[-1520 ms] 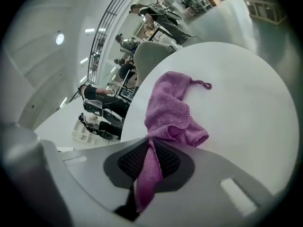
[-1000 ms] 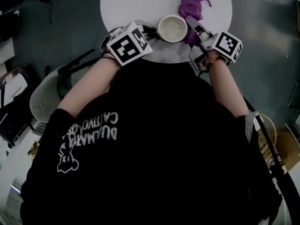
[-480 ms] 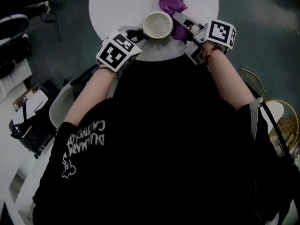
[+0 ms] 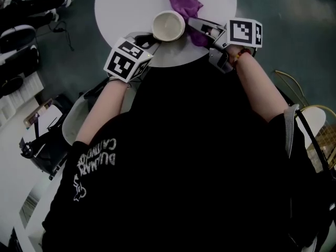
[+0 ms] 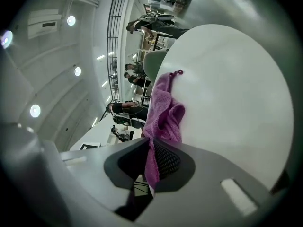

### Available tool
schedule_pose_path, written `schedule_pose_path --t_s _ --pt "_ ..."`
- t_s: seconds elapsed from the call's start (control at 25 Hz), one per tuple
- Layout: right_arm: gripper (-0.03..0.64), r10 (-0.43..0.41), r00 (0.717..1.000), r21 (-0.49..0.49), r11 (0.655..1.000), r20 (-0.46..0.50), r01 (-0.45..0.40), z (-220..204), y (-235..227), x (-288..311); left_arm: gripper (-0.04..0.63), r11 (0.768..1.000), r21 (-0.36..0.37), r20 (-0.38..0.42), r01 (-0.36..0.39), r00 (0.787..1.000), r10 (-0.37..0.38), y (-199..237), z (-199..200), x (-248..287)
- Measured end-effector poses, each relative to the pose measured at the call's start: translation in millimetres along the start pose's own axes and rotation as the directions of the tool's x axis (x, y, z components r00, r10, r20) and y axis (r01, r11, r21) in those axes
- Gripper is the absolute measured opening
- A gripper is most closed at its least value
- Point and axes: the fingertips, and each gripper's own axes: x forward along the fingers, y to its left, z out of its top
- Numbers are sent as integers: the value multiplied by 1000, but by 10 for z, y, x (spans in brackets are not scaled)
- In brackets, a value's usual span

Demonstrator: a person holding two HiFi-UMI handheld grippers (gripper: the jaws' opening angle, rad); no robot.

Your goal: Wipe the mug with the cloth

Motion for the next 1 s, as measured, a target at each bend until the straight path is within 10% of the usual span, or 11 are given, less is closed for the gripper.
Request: schedule_pose_path --t_s 0.32,0.56,1.0 --pt "17 -39 988 -187 982 -149 10 -218 155 18 61 1000 -18 -26 -6 1000 6 -4 -69 -29" --pt "28 -138 967 -425 905 -215 35 -382 149 -103 61 1000 -23 -37 -3 999 2 -99 -43 13" --pt "27 -235 918 -510 859 -320 42 -652 95 -96 60 999 -45 -39 -14 999 12 -127 -31 35"
